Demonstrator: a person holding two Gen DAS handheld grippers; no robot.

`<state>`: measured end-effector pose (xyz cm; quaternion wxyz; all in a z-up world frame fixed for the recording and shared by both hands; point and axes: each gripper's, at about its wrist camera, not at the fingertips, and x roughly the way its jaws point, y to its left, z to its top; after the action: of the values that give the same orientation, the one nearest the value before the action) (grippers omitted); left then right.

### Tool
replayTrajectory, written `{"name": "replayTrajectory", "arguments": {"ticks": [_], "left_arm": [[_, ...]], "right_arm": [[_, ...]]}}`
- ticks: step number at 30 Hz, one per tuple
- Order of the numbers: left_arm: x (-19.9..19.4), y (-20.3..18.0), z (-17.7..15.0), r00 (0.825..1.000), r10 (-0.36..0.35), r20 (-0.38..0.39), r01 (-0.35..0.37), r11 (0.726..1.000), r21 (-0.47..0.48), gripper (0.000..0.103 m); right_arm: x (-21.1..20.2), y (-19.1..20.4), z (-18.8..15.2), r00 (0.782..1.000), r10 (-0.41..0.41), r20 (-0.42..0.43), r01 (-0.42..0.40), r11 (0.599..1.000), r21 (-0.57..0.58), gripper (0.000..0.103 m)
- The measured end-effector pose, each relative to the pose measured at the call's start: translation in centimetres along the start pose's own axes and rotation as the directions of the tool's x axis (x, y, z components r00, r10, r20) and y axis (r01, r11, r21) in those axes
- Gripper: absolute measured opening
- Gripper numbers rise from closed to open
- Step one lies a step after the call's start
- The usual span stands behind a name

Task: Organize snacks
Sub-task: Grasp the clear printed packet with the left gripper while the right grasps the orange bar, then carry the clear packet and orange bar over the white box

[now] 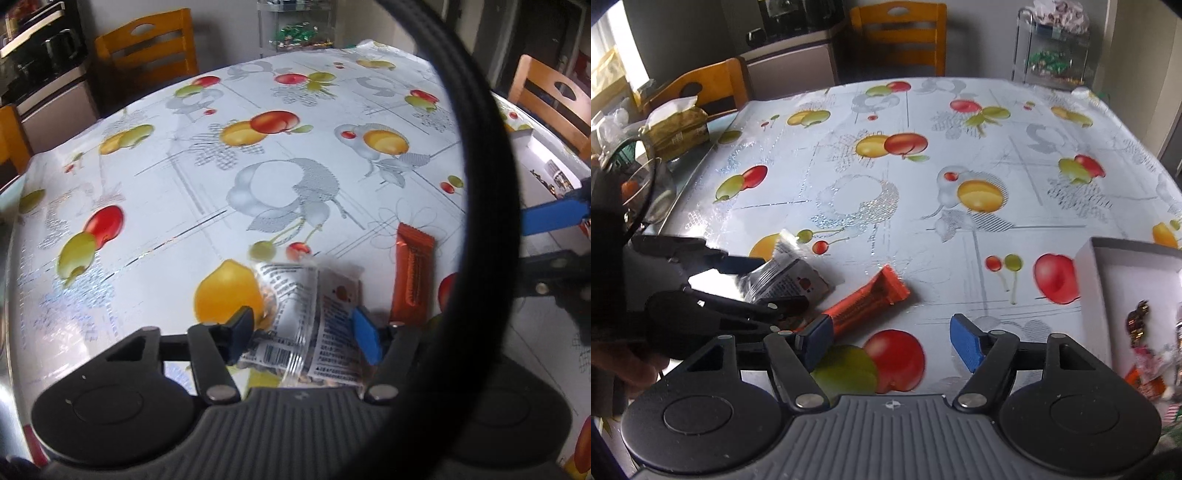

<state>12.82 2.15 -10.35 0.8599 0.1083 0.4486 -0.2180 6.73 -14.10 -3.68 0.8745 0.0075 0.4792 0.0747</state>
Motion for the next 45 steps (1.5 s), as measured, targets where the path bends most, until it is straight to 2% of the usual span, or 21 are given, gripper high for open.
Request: {"name": "replayTrajectory", "arguments": {"ticks": [5,13,18,23,25,30,31,33,38,45], "left_arm": [[-1.2,0.8,-1.5,0.999,0.046,0.018,-0.045,0.998,-0.053,0.046],[-2.8,1.7,-3.4,0.998,0.062,0.015,-0.059,0.991,-0.119,0.041],[-3.5,1.9,-4.3,0.998,0.066,0.012,-0.063,0.986,-0.154,0.039],[-4.0,1.4,-4.8,0.998,0.069,0.009,-0.067,0.986,-0.150,0.038],[-4.1,1.3,-4.9,0.997,0.073,0.008,-0.071,0.986,-0.152,0.038],[-4.2,0.8,-5.0,0.997,0.071,0.004,-0.069,0.985,-0.157,0.039],[-4.2,0.7,-4.9,0.997,0.071,0.002,-0.070,0.985,-0.160,0.039],[-4.1,0.6,-4.9,0.997,0.072,-0.001,-0.071,0.984,-0.160,0.039],[-4.2,0.3,-5.0,0.997,0.075,0.000,-0.074,0.981,-0.178,0.039],[-4.6,0.0,-5.5,0.997,0.083,0.010,-0.079,0.974,-0.211,0.036]], "right_arm": [[1.4,0.7,0.3,0.999,0.020,-0.027,-0.019,0.999,0.041,0.070],[4.0,1.7,0.3,0.997,0.030,-0.066,-0.024,0.995,0.093,0.071],[5.3,3.1,0.4,0.999,-0.003,-0.053,0.004,0.999,0.036,0.071],[6.6,4.5,0.0,0.998,-0.045,-0.047,0.043,0.998,-0.043,0.071],[6.7,5.0,-0.1,0.999,-0.034,-0.039,0.031,0.997,-0.077,0.068],[6.6,6.2,-0.3,1.000,-0.002,-0.015,-0.001,0.979,-0.206,0.037],[6.6,6.4,-0.3,1.000,0.005,-0.015,-0.008,0.975,-0.222,0.035],[6.5,6.5,-0.3,1.000,0.020,-0.022,-0.025,0.969,-0.247,0.025],[6.2,6.9,-0.6,0.998,0.045,-0.035,-0.054,0.944,-0.326,0.023],[5.2,5.9,-0.7,0.998,0.053,-0.036,-0.062,0.951,-0.304,0.023]]}}
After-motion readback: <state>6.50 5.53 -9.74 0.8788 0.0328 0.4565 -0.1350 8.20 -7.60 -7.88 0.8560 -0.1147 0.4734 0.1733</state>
